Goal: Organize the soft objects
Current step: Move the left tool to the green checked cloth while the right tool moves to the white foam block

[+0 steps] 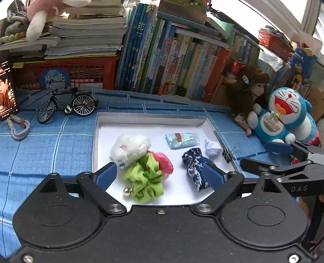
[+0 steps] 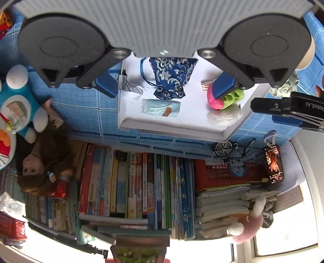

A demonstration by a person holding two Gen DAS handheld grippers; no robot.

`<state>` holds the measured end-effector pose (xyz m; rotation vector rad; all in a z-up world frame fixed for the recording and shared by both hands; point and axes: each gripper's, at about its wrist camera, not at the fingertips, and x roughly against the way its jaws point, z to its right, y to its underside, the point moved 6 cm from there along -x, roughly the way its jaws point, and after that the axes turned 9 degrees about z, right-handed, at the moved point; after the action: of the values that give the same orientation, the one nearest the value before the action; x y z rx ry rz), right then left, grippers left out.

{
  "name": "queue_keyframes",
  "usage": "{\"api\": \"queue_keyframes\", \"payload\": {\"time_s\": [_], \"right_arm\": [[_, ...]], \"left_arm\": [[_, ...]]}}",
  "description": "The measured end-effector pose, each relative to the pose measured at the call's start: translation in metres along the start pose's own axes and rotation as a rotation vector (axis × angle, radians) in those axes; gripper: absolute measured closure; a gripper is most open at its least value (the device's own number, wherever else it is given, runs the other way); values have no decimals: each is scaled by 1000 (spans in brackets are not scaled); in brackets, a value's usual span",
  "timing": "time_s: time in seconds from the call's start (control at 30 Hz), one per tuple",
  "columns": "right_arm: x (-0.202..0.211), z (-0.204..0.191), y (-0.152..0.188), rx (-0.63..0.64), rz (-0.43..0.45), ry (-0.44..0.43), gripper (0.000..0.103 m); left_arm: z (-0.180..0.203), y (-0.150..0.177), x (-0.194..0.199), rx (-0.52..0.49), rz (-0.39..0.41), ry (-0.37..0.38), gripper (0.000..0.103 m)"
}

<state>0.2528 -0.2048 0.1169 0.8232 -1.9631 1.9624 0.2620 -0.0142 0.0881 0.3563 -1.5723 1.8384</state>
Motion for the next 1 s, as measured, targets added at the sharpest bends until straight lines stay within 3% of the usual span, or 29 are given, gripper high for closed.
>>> {"api": "queue_keyframes", "payload": {"time_s": [0.5, 1.0], "right_arm": [[69, 15, 35, 22, 143, 53, 0], [91, 31, 78, 75, 169, 155, 0]], "left_arm": [[-27, 45, 66, -3, 82, -22, 10], [-71, 65, 77, 79, 107, -102, 10]]}}
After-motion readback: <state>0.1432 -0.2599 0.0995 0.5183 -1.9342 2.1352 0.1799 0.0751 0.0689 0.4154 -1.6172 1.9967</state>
